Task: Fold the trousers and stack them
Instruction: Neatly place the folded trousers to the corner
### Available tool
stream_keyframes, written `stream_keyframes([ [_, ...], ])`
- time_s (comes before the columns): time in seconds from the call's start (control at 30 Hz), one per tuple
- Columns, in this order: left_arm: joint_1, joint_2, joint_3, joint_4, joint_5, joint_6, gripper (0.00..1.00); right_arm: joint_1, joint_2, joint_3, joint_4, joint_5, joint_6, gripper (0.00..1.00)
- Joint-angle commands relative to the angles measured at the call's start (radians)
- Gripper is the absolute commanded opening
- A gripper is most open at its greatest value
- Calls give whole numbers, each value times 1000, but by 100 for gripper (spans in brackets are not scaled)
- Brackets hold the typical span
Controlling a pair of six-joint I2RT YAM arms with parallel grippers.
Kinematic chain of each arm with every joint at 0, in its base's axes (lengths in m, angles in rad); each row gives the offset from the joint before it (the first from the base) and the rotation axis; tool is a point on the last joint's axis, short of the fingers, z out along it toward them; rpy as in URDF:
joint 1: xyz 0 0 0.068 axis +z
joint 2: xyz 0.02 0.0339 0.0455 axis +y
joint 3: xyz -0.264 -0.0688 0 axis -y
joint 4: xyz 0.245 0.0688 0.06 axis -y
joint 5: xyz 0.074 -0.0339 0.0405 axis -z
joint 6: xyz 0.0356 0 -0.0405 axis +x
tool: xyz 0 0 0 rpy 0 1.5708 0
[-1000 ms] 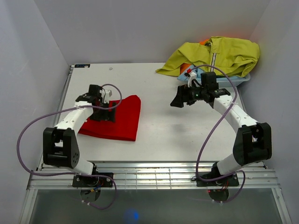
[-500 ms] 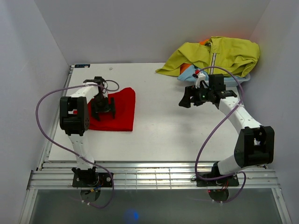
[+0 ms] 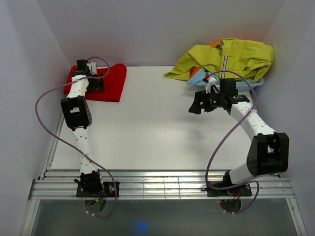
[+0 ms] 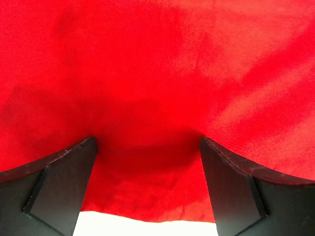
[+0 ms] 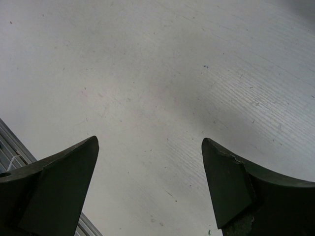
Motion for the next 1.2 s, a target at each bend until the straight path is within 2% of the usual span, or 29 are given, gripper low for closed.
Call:
stream_keyframes([
  [0.0, 1, 153, 35, 182, 116, 112, 98, -7, 0, 7, -2, -4, -12, 90],
  [0.07, 0, 161, 24, 266, 151, 103, 98, -7, -5, 1, 0, 0, -17, 90],
  [0.17, -4, 223, 107, 287, 148, 54, 98, -7, -8, -11, 3, 5, -22, 90],
  [0.33, -11, 291, 226, 325, 68, -46, 97, -7, -22, -23, 4, 11, -25, 90],
  [0.47, -17, 227, 112, 426, 117, -99, 98, -8, -34, -36, 7, 16, -26, 90],
  [0.6, -17, 172, 104, 403, 82, -80, 98, -8, -51, -17, -3, 20, -35, 90],
  [0.7, -19, 37, 41, 368, 77, -12, 98, -14, -72, 16, -20, 49, -60, 90],
  [0.73, -17, -67, 9, 371, 82, 0, 98, -20, -80, 23, -22, 62, -68, 90],
  [0.83, -17, -225, -115, 363, 70, 6, 98, -54, -115, 42, -22, 100, -74, 90],
  [0.93, -17, -397, -201, 264, 145, 43, 98, -96, -155, 47, -26, 140, -81, 90],
  [0.97, -16, -479, -230, 232, 222, 54, 98, -108, -164, 47, -32, 151, -98, 90],
  [1.07, -19, -634, -391, 138, 355, 81, 98, -143, -195, 44, -88, 175, -143, 90],
  [1.17, -19, -750, -601, 107, 412, 74, 98, -192, -236, 12, -149, 178, -181, 90],
])
